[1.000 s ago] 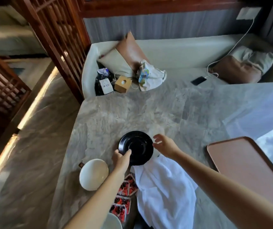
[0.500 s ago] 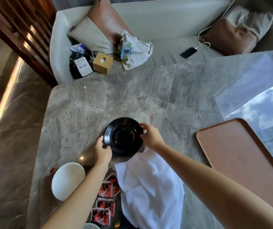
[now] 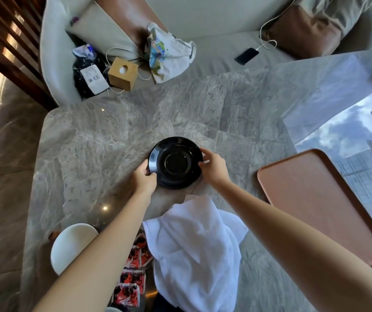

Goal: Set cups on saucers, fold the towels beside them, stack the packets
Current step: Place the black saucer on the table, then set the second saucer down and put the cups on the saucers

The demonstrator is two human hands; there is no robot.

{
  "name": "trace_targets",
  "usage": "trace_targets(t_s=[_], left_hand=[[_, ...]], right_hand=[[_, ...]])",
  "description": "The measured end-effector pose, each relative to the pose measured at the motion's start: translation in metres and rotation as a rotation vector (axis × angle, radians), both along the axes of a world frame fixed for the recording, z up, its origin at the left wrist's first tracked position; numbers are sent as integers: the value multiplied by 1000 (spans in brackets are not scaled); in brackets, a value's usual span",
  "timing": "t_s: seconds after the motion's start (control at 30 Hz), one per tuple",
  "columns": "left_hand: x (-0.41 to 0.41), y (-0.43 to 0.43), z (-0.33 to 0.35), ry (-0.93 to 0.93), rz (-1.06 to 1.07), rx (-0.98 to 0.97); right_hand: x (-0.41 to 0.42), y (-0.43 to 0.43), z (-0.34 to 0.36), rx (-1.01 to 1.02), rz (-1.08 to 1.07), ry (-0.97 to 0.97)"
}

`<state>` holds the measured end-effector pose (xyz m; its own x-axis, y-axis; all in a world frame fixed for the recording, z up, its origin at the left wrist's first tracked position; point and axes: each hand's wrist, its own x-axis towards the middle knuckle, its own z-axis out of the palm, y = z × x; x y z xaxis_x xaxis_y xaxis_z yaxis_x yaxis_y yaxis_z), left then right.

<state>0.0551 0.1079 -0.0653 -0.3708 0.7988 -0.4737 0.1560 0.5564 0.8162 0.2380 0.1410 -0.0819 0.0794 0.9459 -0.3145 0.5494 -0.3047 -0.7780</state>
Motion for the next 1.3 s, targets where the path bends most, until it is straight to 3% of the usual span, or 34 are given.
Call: trace_targets(t_s=[0.1,0.17,0.27,0.37,0.53,0.7,0.93,1.3], left_hand=[[0,-4,9,-53,7,-48],[0,-17,19,16,43,-63],[-4,-61,42,177,4,152],[-15,-123,58,269,-270,204],[-36,-198,61,578,-757,48],[-36,-218,48,758,-1024,-131],[-18,-224,37,887,-1084,-203],[0,-247,33,810,-1099,-212]], right_hand=[[6,-6,1,-18,-43,54],[12,-17,7,4,-123,117],[31,-52,14,115,-222,147],[59,-108,16,162,-229,129],[91,-211,14,53,-196,-4],[90,-296,22,-197,116,-93],[47,-345,26,-241,123,85],[63,-356,24,-219,118,-45]])
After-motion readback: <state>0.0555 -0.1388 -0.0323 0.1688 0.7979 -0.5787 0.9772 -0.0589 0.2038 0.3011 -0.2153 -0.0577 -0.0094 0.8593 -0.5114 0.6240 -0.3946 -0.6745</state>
